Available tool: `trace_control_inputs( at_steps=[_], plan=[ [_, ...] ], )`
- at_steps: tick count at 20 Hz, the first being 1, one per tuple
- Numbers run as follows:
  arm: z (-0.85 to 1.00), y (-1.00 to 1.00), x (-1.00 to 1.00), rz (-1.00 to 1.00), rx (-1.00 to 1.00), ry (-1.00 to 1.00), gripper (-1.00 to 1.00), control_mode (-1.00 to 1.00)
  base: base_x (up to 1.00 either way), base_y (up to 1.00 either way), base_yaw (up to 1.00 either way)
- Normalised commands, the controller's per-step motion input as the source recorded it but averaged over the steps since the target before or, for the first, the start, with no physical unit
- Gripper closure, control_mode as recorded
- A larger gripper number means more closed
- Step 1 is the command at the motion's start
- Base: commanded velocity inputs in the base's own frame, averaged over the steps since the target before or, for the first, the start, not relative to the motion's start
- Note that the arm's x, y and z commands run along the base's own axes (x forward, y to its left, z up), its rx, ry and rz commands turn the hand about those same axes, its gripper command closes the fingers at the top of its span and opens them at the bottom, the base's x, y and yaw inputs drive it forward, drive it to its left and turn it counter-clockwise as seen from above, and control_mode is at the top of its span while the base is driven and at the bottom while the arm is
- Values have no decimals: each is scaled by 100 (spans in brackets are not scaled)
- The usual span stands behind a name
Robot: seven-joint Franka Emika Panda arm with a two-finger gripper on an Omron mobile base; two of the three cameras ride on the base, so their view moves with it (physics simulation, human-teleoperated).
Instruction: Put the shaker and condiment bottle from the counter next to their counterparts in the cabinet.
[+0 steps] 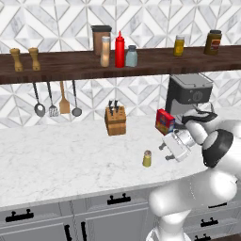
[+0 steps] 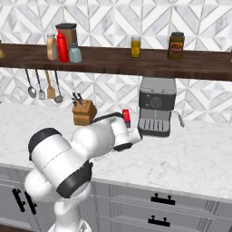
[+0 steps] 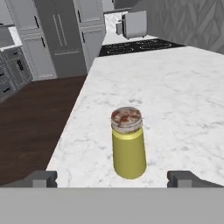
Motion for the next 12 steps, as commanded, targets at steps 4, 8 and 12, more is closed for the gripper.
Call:
trace_control_inputs(
  at_steps=[4, 8, 12],
  plan=[
    [-9, 0, 0, 2, 11, 0, -100, -100, 0, 0, 0],
    [-33, 0, 0, -3, 19, 1, -100, -100, 0, 0, 0],
    [-37, 1, 0, -2, 11, 3, -100, -100, 0, 0, 0]
  ],
)
